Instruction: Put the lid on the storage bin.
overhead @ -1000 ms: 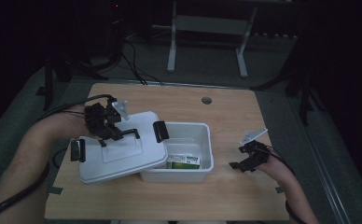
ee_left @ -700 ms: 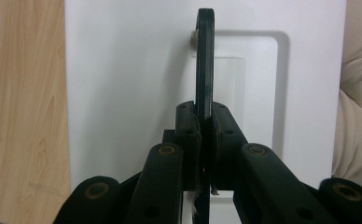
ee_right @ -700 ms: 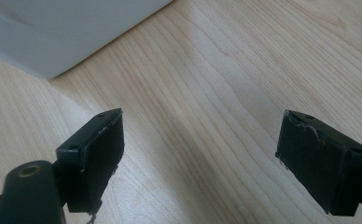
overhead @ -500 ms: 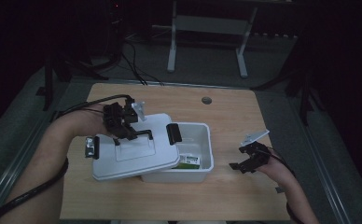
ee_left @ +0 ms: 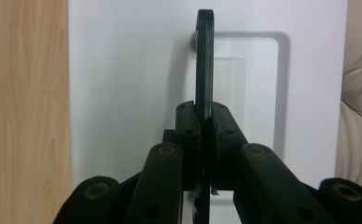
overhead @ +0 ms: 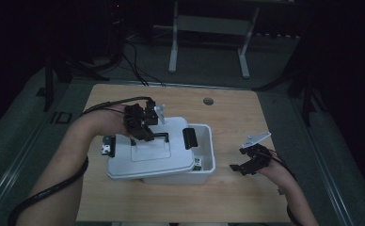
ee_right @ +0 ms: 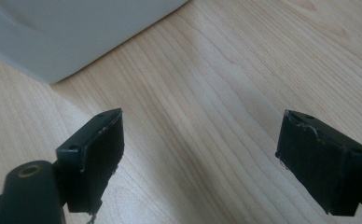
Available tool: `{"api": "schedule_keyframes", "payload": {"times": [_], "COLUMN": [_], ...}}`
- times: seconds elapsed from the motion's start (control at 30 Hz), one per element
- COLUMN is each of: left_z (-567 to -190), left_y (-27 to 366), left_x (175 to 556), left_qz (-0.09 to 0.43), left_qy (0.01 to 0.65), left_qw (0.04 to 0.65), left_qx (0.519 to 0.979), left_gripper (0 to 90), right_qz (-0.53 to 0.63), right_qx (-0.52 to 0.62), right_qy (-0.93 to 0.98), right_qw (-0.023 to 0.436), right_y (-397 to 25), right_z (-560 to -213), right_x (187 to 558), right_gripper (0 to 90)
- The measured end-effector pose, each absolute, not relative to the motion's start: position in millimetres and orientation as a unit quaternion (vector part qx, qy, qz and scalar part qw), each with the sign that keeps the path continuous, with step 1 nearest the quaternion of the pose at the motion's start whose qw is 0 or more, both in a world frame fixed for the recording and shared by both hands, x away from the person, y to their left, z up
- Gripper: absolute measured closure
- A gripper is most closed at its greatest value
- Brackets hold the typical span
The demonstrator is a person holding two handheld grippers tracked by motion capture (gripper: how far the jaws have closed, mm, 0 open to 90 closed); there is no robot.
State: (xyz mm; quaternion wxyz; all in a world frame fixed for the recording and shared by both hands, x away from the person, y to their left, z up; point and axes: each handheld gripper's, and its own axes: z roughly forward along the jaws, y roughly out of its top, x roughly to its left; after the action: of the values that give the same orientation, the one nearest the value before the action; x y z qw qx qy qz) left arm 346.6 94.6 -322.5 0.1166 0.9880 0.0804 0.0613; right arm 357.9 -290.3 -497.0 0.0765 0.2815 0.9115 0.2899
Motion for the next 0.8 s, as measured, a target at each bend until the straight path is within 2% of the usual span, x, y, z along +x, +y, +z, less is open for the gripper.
{"api": "schedule_keyframes", "payload": {"times": [0.8], "left_z": [-335.1], "left_y": [37.6], "left_x": [367.2], "left_qz": [0.063], "left_qy": [0.03], "left_qw": [0.132], "left_qx": [0.989], "left_gripper": [83.8], "right_qz": [0.301], "right_qx": [0.279], "right_qy": [0.909], "right_qw": [0.074], "right_y": [-296.5], "right_z": [-499.1], "right_x": [355.2], "right_gripper": [14.6]}}
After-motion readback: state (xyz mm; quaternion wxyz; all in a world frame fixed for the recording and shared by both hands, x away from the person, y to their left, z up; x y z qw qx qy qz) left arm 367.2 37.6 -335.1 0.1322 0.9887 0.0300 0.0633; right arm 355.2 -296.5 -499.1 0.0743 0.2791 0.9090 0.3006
